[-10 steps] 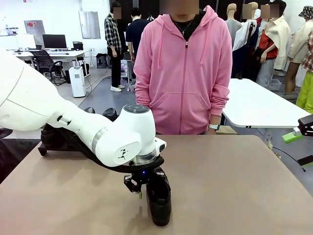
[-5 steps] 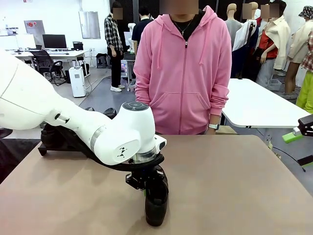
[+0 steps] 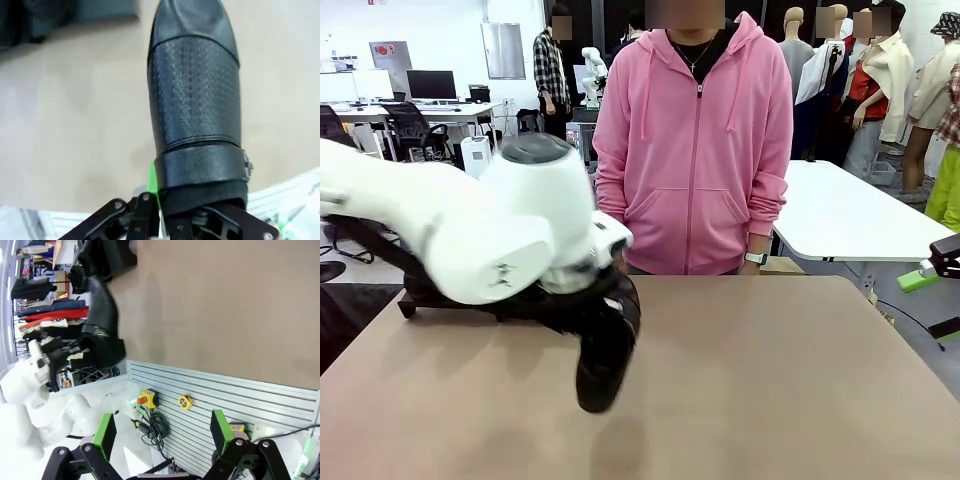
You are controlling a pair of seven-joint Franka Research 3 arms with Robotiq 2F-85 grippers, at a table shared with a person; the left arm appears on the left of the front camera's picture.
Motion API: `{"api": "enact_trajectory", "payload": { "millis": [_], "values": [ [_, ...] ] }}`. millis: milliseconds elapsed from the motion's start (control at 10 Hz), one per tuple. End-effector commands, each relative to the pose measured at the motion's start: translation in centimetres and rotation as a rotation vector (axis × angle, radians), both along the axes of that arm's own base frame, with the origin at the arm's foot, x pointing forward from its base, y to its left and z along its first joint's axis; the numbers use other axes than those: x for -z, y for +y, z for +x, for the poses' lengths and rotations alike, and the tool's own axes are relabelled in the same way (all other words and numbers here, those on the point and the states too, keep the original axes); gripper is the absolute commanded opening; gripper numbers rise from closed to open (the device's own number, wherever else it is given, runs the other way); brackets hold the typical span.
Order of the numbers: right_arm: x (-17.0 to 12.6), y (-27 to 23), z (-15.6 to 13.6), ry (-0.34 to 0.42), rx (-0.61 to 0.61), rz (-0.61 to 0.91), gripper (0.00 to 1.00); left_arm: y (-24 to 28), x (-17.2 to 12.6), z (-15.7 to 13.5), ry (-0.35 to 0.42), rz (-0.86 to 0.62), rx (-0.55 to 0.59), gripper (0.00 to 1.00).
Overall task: Organize the shoes by placing them on the stand.
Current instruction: Place the Shoe from the middle of the table onto the Shoes Stand.
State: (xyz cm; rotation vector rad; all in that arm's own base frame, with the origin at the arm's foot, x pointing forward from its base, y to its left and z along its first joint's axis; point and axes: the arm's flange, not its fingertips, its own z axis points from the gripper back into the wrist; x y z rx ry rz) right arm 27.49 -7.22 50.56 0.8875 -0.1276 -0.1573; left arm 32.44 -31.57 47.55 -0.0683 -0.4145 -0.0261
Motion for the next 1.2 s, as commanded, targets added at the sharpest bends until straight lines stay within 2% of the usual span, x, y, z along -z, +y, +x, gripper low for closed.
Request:
{"api": "enact_trajectory", "payload": {
  "millis": [0,200,300,700,800,900,1000,1100],
  "values": [
    [-0.4,-0.1,0.1,-0.017,-0.010,0.021,1.00,4.1,-0.9,1.8,-0.128,-0.083,-0.064,0.00],
    [-0.4,-0.1,0.1,-0.017,-0.010,0.021,1.00,5.9,-0.4,3.8,-0.239,-0.178,-0.147,0.00],
    [-0.4,-0.1,0.1,-0.017,-0.010,0.021,1.00,4.7,-2.7,1.5,-0.135,-0.073,-0.094,0.00],
    [-0.4,-0.1,0.1,-0.017,-0.010,0.021,1.00,4.7,-2.7,1.5,-0.135,-0.073,-0.094,0.00],
    [-0.4,-0.1,0.1,-0.017,-0.010,0.021,1.00,4.4,-1.4,1.4,-0.130,-0.070,-0.106,0.00],
    [-0.4,-0.1,0.1,-0.017,-0.010,0.021,1.00,5.0,-2.1,3.9,-0.140,-0.042,-0.184,0.00],
    [-0.4,-0.1,0.1,-0.017,-0.010,0.021,1.00,5.3,-3.1,7.6,-0.177,-0.045,-0.189,0.00],
    [-0.4,-0.1,0.1,-0.017,-0.010,0.021,1.00,5.6,-3.9,12.8,-0.254,-0.059,-0.194,0.00]
  ]
}}
